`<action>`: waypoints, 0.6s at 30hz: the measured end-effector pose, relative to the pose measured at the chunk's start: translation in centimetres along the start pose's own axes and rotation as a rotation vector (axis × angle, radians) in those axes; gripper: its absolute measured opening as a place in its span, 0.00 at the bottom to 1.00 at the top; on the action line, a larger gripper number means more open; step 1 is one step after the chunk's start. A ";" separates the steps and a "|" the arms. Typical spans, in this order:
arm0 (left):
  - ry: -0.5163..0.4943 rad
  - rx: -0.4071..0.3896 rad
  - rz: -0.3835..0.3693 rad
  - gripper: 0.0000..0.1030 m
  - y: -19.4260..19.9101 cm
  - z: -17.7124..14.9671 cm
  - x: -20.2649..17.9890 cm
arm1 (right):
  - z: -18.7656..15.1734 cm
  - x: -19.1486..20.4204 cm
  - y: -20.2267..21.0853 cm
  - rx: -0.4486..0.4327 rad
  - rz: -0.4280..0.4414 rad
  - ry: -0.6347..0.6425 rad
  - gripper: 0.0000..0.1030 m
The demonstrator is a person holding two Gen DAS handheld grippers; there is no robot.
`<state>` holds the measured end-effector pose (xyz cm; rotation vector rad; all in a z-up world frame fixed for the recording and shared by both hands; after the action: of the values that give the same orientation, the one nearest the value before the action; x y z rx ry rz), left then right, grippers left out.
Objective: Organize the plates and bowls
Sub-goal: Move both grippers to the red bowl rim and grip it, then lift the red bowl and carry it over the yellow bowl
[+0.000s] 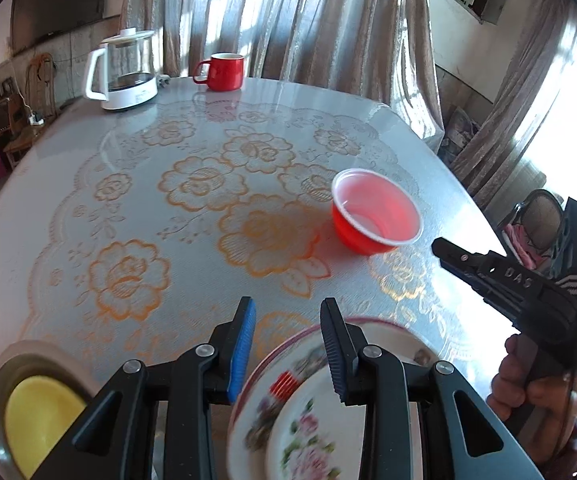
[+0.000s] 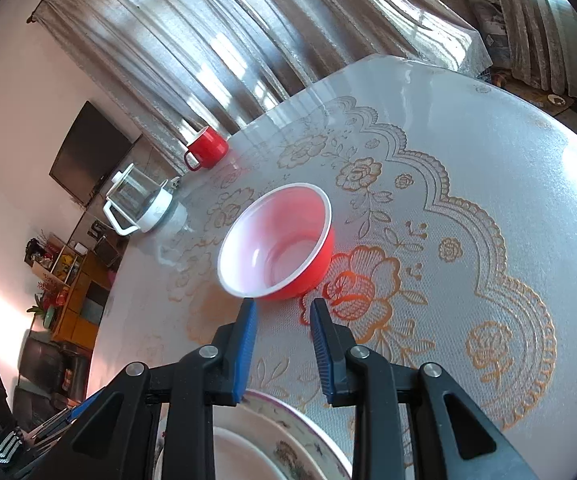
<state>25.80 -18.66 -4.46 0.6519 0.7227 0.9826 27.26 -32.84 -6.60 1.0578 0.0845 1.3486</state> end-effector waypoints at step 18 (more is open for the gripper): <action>0.048 0.059 -0.060 0.35 -9.8 5.5 -3.7 | 4.0 -3.5 -5.0 0.038 -0.044 -0.060 0.19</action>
<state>33.64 -26.83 -7.79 0.6562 0.8119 0.9275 32.37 -37.26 -9.43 1.1215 0.0882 1.2789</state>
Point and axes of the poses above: each gripper's, at about its wrist camera, not at the fingertips, and y roughly against the way its jaws point, x to its left, z to its top, the point moved 10 cm from there along -y, roughly the way its jaws point, and after that the axes turned 2 degrees about -z, right-handed, at the moved point
